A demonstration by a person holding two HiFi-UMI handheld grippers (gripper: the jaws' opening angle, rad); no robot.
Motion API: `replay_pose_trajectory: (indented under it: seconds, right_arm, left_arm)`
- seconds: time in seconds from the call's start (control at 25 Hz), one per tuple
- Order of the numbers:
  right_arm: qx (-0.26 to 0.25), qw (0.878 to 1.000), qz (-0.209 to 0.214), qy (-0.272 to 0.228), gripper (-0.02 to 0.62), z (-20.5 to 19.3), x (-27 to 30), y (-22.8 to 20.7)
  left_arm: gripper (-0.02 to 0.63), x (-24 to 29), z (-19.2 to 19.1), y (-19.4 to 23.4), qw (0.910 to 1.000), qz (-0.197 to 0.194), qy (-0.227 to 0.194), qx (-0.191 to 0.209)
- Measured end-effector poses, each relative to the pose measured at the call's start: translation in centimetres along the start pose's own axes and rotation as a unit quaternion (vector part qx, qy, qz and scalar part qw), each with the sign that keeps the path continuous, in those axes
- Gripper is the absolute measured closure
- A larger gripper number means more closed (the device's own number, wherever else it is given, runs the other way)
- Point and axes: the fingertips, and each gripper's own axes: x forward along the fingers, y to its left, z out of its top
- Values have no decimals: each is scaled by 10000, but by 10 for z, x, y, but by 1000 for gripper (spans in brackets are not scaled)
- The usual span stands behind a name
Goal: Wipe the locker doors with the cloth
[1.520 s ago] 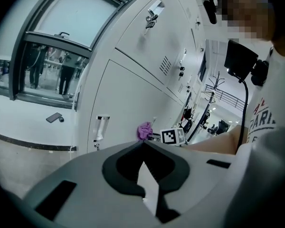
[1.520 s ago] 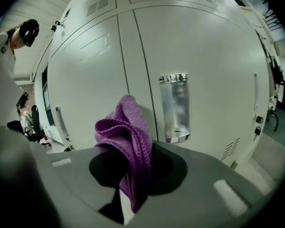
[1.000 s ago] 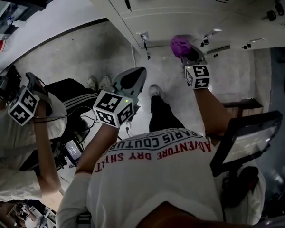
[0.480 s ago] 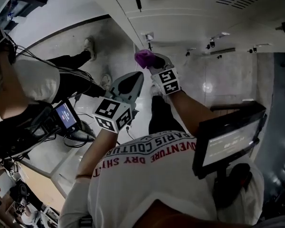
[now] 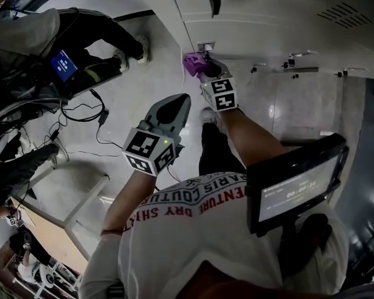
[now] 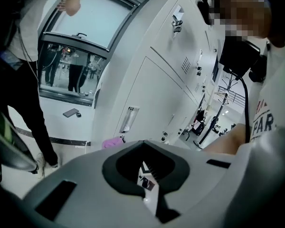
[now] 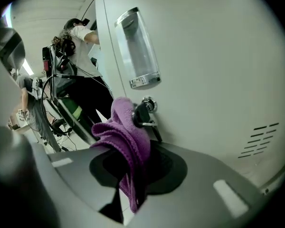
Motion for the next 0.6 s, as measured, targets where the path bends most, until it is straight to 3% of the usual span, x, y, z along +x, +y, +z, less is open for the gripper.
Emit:
replay_pose_trajectory:
  seconds: [0.6]
  right_arm:
    - [-88,9996,-269,-36,522,3,-15,-35]
  left_arm:
    - [603,6,-12,-16,9999,-56,136,48]
